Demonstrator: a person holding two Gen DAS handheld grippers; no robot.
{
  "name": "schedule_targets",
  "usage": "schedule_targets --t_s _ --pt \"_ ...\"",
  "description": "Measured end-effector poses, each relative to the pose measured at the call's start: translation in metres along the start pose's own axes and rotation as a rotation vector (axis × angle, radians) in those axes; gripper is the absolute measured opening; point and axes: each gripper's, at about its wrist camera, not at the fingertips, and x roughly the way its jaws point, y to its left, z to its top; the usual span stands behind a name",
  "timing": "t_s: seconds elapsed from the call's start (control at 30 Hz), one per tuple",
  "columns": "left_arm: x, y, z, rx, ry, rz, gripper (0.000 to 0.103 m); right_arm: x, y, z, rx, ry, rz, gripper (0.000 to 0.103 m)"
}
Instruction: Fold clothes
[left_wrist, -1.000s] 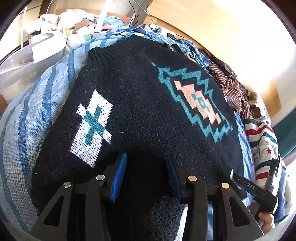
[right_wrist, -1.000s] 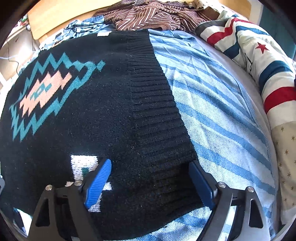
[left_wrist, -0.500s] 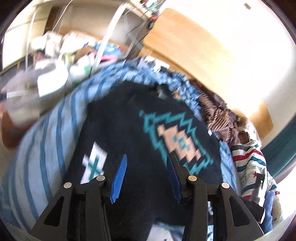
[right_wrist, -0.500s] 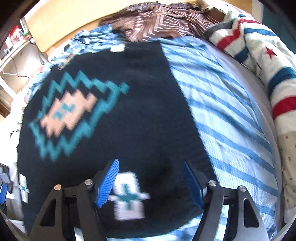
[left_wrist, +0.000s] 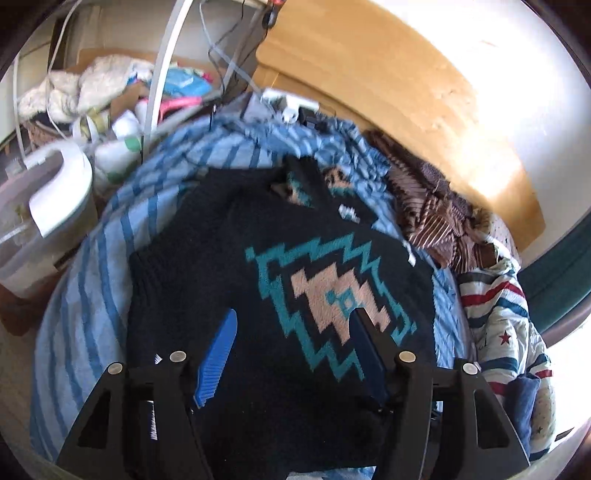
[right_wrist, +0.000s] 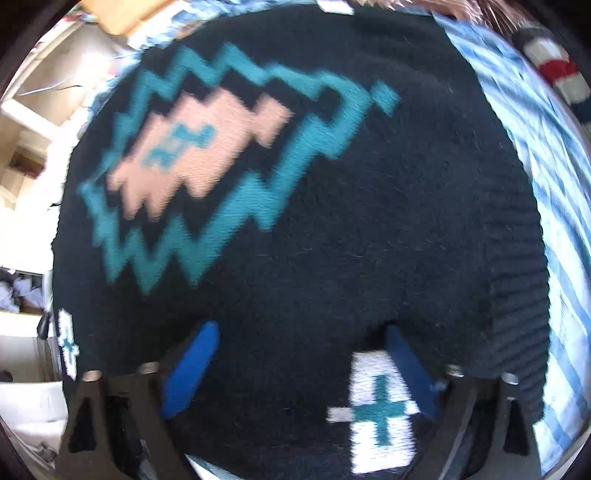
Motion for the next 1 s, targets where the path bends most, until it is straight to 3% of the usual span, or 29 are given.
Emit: schedule_targets --t_s 0.1,0.17,0.4,0.57,0.7,0.77,0.9,0.93,0.97,1.0 --pt "0.021 0.003 0.002 0.013 0.064 -0.011 0.064 -0.006 0.005 -0.003 -0.033 -0.028 0.021 0.098" --pt "0.029 0.004 0.014 0.009 0.086 -0.029 0.064 -0.009 -0.004 0.007 0.016 -0.006 0.075 0.094" --pt "0.052 0.003 0.094 -0.153 0.086 -0.107 0.064 -0.02 -0.025 0.048 0.127 0.047 0.207 0.094" --pt "0.103 -0.009 0.142 -0.179 0.11 -0.059 0.064 -0.036 -0.028 0.072 0.155 0.005 0.277 0.094" --pt "0.147 -0.019 0.165 -0.15 0.149 -0.002 0.064 -0.027 -0.022 0.073 0.124 0.059 0.251 0.094" --pt "0.171 -0.02 0.166 -0.165 0.179 -0.009 0.064 -0.016 -0.017 0.07 0.096 0.106 0.227 0.094" --pt "0.208 -0.021 0.161 -0.17 0.195 0.018 0.063 -0.001 -0.013 0.066 0.077 0.109 0.208 0.097" --pt "0.212 -0.022 0.159 -0.163 0.187 0.028 0.041 0.002 -0.011 0.065 0.071 0.11 0.201 0.099" --pt "0.213 -0.024 0.158 -0.154 0.184 0.045 0.009 0.003 -0.008 0.064 0.06 0.109 0.186 0.099" --pt "0.211 -0.025 0.158 -0.157 0.187 0.034 0.009 0.003 -0.004 0.063 0.046 0.109 0.17 0.099"
